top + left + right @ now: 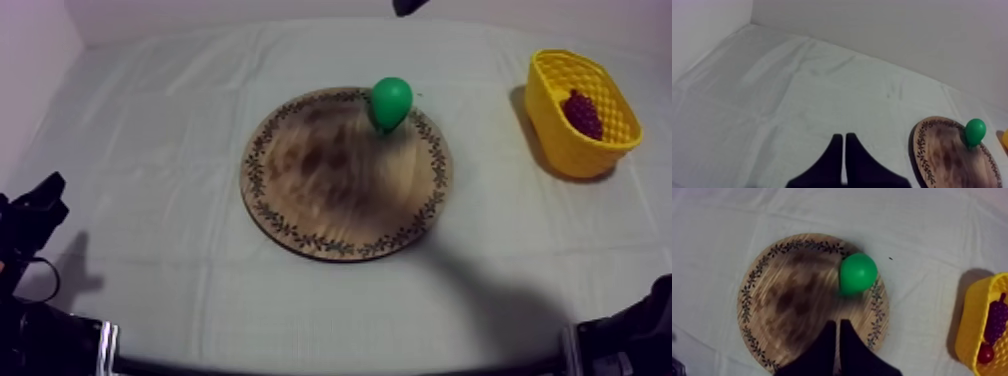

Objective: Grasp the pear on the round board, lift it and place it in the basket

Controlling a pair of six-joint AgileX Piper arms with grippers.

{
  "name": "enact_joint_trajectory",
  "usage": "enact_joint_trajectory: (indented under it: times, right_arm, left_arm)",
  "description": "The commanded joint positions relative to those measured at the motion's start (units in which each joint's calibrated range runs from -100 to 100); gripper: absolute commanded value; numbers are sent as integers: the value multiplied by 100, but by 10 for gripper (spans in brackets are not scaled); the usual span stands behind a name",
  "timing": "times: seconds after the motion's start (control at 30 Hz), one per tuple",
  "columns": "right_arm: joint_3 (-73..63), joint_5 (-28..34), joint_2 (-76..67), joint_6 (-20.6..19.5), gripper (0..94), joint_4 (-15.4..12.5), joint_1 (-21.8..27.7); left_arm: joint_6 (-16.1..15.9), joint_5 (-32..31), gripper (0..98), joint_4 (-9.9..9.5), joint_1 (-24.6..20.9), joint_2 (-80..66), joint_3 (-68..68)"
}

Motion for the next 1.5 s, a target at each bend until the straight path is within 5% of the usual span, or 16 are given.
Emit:
enact_joint_trajectory:
  times: [0.0,0.53,0.63,0.8,0.9,1.1,1.47]
  right_arm:
    - [-191,15,451,-44,2,8,54]
    - [-661,42,1849,-189,3,-159,415]
    - [-702,43,1885,-153,152,-227,442]
    - [-714,43,1886,-98,627,-348,501]
    - [-719,39,1886,-100,807,-379,524]
    - [-742,30,1886,-101,904,-403,522]
    - [-548,-251,2135,-54,903,-569,541]
  left_arm:
    - [1,-1,1,-2,2,0,0]
    - [1,-1,1,-2,2,0,0]
    - [1,-1,1,-2,2,0,0]
    - [1,-1,1,-2,2,0,0]
    - [1,-1,1,-2,2,0,0]
    - [1,-1,1,-2,2,0,0]
    - [1,-1,1,-2,2,0,0]
